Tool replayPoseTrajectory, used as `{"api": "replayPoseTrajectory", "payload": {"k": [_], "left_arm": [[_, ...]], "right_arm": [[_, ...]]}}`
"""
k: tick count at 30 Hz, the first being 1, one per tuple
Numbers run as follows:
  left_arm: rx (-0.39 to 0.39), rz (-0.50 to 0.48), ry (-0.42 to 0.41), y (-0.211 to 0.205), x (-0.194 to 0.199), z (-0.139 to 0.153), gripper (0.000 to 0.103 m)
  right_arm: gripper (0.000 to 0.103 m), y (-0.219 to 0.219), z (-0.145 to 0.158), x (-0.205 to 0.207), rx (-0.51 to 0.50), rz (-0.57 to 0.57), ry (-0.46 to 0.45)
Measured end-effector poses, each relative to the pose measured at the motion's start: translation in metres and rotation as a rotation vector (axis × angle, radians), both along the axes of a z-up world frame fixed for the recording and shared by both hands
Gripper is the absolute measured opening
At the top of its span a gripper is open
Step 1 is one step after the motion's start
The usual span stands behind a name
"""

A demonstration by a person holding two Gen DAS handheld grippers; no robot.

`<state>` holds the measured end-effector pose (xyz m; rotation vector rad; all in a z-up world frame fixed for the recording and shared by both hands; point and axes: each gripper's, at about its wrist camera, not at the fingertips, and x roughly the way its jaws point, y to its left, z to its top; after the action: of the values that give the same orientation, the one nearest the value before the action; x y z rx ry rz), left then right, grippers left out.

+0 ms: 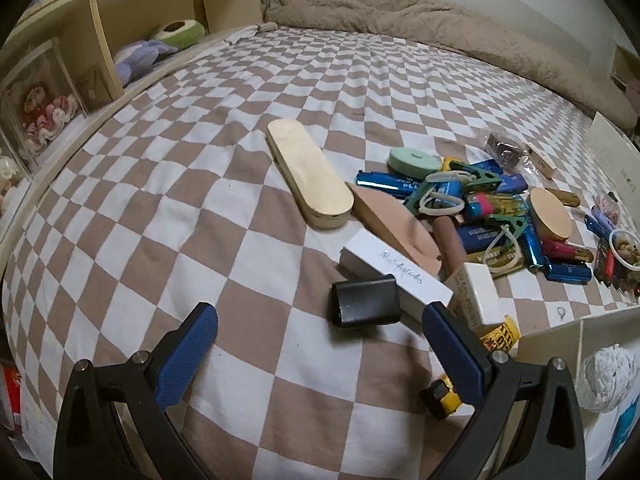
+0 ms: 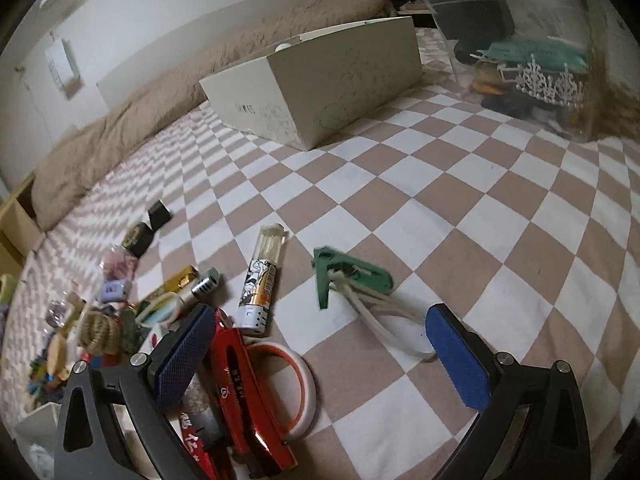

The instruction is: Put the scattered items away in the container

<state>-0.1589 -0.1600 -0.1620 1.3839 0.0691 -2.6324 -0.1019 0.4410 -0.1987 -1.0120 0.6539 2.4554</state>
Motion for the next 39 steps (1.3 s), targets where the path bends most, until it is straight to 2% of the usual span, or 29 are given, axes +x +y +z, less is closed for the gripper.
{"api": "replayPoseTrajectory", "payload": {"k": [4, 9, 13, 16, 18, 20, 23, 28, 30, 32, 35, 39], "left_arm": [[0.021, -0.002, -0.021, -0.002, -0.003, -0.005, 0.103], [0.025, -0.001, -0.016, -0.001, -0.003, -0.006, 0.103], [0.006, -0.001, -0.019, 0.0, -0.005, -0.007, 0.103], [-0.015, -0.003, -0.023, 0.002, -0.005, -0.008, 0.103], [-0.018, -0.001, -0.02, 0.002, -0.006, -0.008, 0.103], [-0.005, 0.003, -0.014, 0.001, -0.005, -0.008, 0.103], [0.027, 0.012, 0.001, -0.003, -0.005, -0.007, 0.103], [0.107, 0.018, 0.035, -0.009, -0.002, -0.003, 0.103], [0.113, 0.008, 0.039, -0.007, -0.001, -0.002, 0.103], [0.118, -0.005, 0.044, -0.004, 0.0, -0.002, 0.101], [0.125, -0.033, 0.053, 0.0, 0.001, 0.0, 0.087], [0.115, -0.054, 0.057, 0.006, 0.002, 0.001, 0.081]], "right_arm": [[0.103, 0.004, 0.002, 0.004, -0.012, -0.014, 0.023], [0.103, 0.017, 0.013, 0.024, -0.001, -0.106, 0.081], [0.103, 0.021, 0.01, 0.022, 0.012, -0.116, 0.047], [0.101, 0.014, 0.008, 0.01, 0.045, -0.078, 0.006], [0.081, 0.008, 0.007, 0.002, 0.081, -0.046, -0.025], [0.07, 0.004, 0.002, -0.007, 0.11, -0.024, -0.069], [0.067, 0.002, 0.0, -0.01, 0.127, -0.017, -0.09], [0.06, 0.006, -0.002, -0.009, 0.092, -0.006, -0.077], [0.05, 0.005, -0.002, -0.01, 0.098, 0.0, -0.081], [0.047, 0.003, -0.002, -0.01, 0.101, 0.01, -0.076], [0.025, 0.003, -0.001, -0.008, 0.082, 0.021, -0.051], [0.025, 0.01, -0.002, -0.004, 0.023, 0.019, -0.013]]}}
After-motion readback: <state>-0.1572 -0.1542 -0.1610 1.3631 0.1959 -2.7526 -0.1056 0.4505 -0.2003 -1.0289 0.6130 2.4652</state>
